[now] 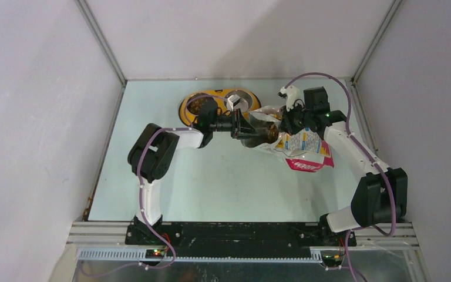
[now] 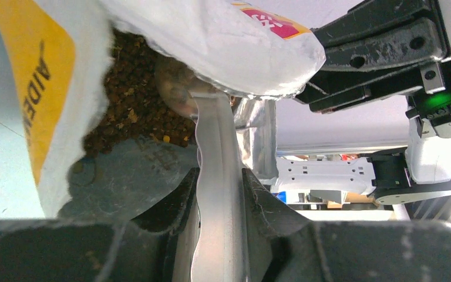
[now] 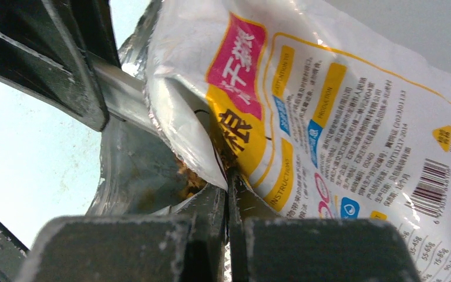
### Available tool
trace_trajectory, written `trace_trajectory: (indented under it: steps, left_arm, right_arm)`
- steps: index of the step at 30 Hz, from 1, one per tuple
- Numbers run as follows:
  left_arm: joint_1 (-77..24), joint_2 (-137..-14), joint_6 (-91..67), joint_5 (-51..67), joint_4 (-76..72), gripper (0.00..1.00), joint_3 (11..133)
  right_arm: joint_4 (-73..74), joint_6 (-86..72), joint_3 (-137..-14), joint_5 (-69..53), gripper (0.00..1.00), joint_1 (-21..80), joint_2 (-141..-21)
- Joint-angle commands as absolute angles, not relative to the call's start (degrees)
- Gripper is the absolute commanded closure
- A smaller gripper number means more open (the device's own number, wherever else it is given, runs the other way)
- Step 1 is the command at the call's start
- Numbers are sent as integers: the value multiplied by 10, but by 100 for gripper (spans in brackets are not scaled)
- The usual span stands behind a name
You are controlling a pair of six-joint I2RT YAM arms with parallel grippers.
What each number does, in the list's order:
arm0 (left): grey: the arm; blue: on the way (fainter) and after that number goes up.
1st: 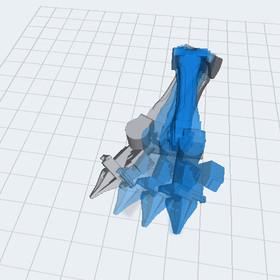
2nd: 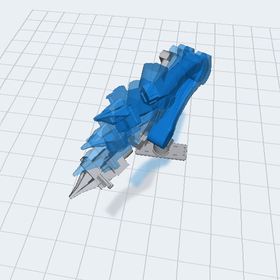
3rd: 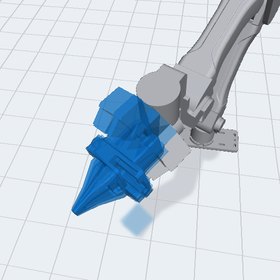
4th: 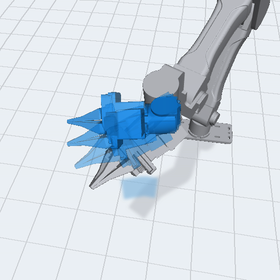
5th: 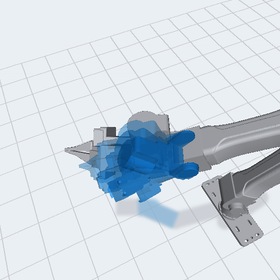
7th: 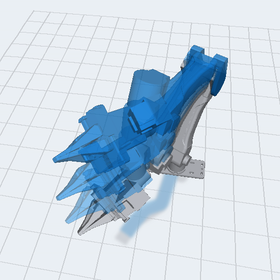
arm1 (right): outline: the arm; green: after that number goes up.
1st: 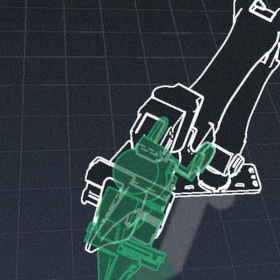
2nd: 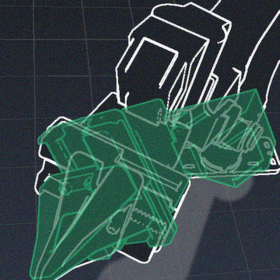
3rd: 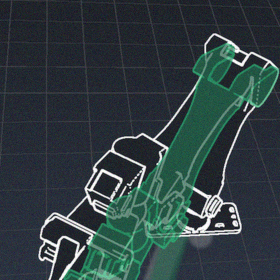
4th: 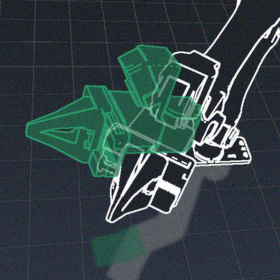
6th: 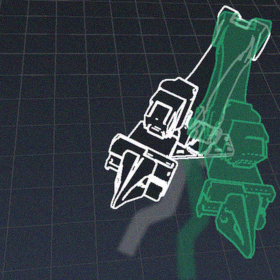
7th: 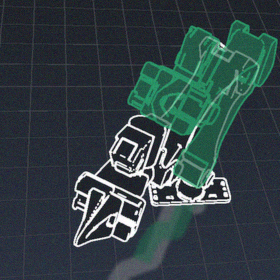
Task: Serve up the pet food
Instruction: Collect the pet food from the pet food bag.
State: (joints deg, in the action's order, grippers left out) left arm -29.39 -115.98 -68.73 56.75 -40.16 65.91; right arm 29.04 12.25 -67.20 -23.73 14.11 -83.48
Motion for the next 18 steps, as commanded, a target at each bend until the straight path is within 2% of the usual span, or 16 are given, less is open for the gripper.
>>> trace_trajectory:
  steps: [1,18]
  left_arm:
    - [-276,-1127,-670,585,-428,100,671]
    - [-245,-1107,-682,608,-445,100,657]
  right_arm:
    - [287,127,-667,-235,100,113,-824]
    - [309,146,-667,-279,100,53,-809]
